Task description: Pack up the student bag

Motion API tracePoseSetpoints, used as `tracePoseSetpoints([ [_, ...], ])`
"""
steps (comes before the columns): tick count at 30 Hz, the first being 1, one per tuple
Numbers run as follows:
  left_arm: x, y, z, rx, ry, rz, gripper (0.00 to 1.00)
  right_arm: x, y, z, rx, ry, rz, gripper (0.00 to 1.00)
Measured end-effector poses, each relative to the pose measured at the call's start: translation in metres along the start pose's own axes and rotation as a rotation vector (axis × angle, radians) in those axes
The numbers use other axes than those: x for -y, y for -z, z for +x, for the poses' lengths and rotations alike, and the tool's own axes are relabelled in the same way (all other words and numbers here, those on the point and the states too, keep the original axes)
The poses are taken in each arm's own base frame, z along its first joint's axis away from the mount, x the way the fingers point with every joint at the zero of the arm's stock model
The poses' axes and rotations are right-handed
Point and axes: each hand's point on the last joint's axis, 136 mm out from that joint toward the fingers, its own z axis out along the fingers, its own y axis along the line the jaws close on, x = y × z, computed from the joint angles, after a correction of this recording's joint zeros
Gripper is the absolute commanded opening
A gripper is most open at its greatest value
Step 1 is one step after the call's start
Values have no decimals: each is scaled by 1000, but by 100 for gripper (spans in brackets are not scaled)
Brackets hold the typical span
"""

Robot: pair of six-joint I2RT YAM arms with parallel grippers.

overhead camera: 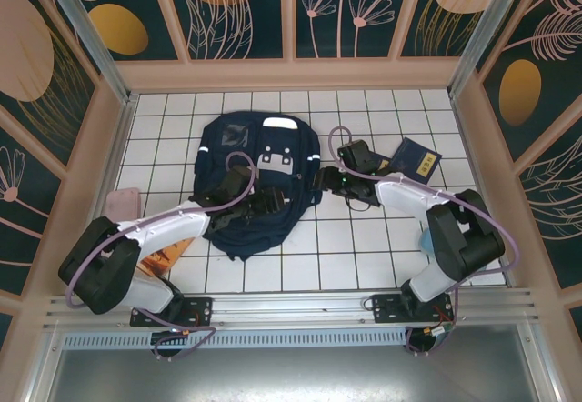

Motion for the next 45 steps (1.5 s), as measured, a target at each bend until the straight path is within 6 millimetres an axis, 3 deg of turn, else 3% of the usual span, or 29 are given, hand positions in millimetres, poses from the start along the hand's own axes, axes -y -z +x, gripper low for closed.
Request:
tracePoseSetpoints([
  [5, 14, 21, -23, 53, -77, -36, 72, -6, -11, 7, -37, -26, -44, 59],
  [8, 19, 27, -26, 62, -129, -52, 69, -6, -22, 13, -66, -46, -51, 56],
  [14, 32, 17, 0, -12, -286, -112, 61, 1, -36, 21, -104, -79, -35, 54],
  [20, 50, -14, 23, -82, -469, -257, 54, 0, -35, 14, -86, -104, -50, 54],
  [24, 43, -36, 34, -112, -558, -377, 51, 5, -32, 7, -66, -134, -70, 53],
  [27, 24, -46, 40, -140, -604, -469, 49, 11, -24, 5, -56, -165, -82, 53],
  [29, 15, -47, 39, -143, -620, -514, 45, 13, -18, 1, -41, -177, -94, 53],
  [36, 13, -42, 30, -105, -658, -570, 30, 8, -11, -3, -30, -180, -134, 53],
  [42, 9, -40, 24, -89, -673, -614, 29, 7, -11, -2, -36, -183, -143, 53],
  [45, 10, -39, 21, -85, -679, -622, 37, 7, -11, -2, -37, -188, -143, 53],
])
